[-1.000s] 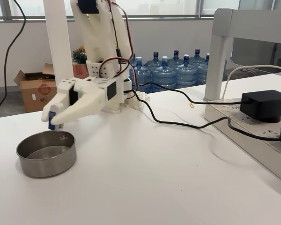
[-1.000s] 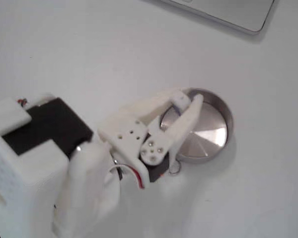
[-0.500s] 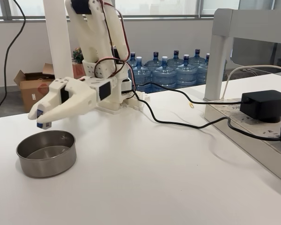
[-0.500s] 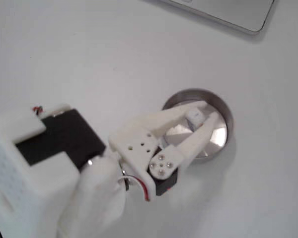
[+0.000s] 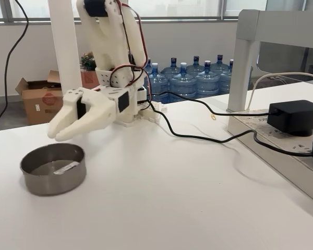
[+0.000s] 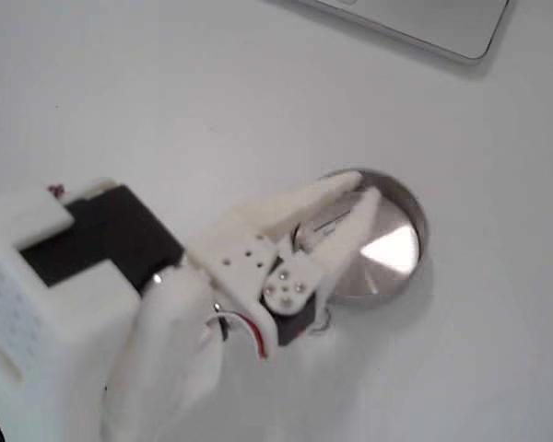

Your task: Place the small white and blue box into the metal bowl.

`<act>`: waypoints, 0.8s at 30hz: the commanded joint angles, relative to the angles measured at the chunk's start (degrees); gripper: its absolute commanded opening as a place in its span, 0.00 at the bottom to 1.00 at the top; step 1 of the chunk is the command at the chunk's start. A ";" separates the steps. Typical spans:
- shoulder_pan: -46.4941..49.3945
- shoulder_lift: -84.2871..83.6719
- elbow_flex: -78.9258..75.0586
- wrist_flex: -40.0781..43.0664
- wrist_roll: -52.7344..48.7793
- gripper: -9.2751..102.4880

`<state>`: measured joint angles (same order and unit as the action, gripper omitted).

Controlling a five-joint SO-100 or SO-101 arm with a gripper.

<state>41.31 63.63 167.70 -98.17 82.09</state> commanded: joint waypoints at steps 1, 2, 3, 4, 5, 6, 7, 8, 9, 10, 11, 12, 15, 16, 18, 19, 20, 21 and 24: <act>-4.75 3.25 2.64 -4.31 -0.35 0.05; -6.50 4.04 3.08 -4.39 -0.44 0.05; -8.79 4.83 3.52 -4.39 -0.44 0.05; -11.25 5.45 3.69 -4.39 -0.44 0.05; -13.71 5.89 3.87 -4.57 -0.53 0.05; -16.00 6.24 3.87 -4.57 -1.05 0.05; -18.19 6.33 3.87 -4.48 -2.55 0.05; -20.74 6.33 3.60 -4.57 -4.75 0.05; -23.12 6.33 3.52 -4.57 -7.73 0.05; -25.14 6.33 3.43 -4.57 -11.34 0.05; -27.16 6.33 3.43 -4.57 -15.82 0.05; -29.09 6.33 3.43 -4.66 -20.21 0.05; -35.24 6.50 3.34 -4.75 -34.63 0.05; -36.91 7.03 3.34 -4.75 -39.11 0.05; -40.43 9.67 3.34 -4.04 -48.78 0.05; -41.92 12.74 3.60 -3.60 -53.88 0.05; -43.07 16.61 4.31 -2.64 -58.80 0.05; -43.95 20.04 4.57 -1.23 -63.37 0.05; -48.60 29.79 7.65 6.50 -74.00 0.05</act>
<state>-3.16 84.11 173.06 -96.24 18.98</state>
